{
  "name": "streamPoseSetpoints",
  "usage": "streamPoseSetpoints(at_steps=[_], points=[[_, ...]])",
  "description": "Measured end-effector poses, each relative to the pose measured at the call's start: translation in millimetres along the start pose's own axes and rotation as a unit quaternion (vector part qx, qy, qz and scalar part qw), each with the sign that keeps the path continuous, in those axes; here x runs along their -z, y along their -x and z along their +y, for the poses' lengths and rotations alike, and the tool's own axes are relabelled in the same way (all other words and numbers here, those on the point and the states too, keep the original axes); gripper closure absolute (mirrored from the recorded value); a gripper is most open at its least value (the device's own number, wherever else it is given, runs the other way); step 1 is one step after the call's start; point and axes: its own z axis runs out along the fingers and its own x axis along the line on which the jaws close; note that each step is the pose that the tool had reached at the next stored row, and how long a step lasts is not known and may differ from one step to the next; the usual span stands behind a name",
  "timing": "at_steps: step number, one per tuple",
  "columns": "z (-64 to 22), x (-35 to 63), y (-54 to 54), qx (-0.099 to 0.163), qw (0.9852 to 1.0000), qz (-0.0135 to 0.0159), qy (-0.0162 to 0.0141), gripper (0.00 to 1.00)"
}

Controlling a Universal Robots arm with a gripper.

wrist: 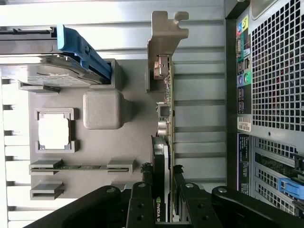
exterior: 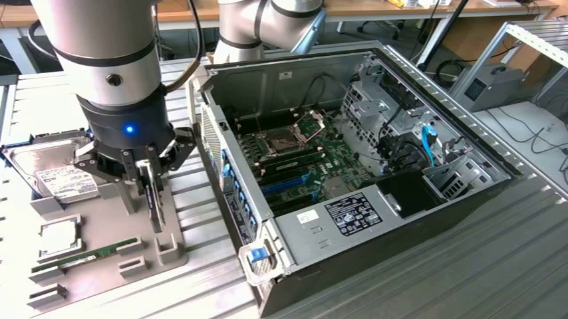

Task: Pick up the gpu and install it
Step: 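Pick up the gpu and move the gpu toward the slot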

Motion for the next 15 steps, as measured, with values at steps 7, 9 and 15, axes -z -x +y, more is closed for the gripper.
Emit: streamPoseSetpoints(at_steps=[7, 9, 15], points=[[0.3, 6.9, -0.1, 0.000, 1.0000, 0.0000, 0.0000, 0.73], [0.4, 9.2, -0.1, 0.000, 1.0000, 0.0000, 0.0000, 0.73], [0.7, 16.1, -0.2, 0.000, 1.0000, 0.0000, 0.0000, 0.73]])
